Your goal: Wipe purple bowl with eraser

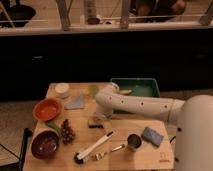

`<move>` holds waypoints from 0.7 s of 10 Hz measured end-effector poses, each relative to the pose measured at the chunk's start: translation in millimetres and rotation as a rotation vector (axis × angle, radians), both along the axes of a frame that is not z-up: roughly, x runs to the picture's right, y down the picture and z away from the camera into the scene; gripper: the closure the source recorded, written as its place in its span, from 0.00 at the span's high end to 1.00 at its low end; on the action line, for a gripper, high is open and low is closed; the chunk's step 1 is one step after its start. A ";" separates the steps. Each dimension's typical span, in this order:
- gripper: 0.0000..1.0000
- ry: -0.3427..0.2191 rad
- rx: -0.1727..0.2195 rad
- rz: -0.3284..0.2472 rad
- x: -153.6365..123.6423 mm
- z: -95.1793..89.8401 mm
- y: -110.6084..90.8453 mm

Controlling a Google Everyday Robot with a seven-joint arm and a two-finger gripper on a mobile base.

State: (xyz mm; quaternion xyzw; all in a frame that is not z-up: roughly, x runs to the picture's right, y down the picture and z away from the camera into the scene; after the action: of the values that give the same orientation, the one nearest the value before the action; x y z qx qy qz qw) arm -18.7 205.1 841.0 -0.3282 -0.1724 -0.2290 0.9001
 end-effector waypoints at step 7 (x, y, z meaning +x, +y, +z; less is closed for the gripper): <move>0.80 0.013 -0.007 0.012 -0.4 1.6 3.2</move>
State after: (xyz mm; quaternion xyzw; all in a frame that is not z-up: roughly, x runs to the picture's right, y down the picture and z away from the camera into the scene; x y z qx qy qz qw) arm -19.1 208.4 842.6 -0.3319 -0.1695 -0.2210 0.9013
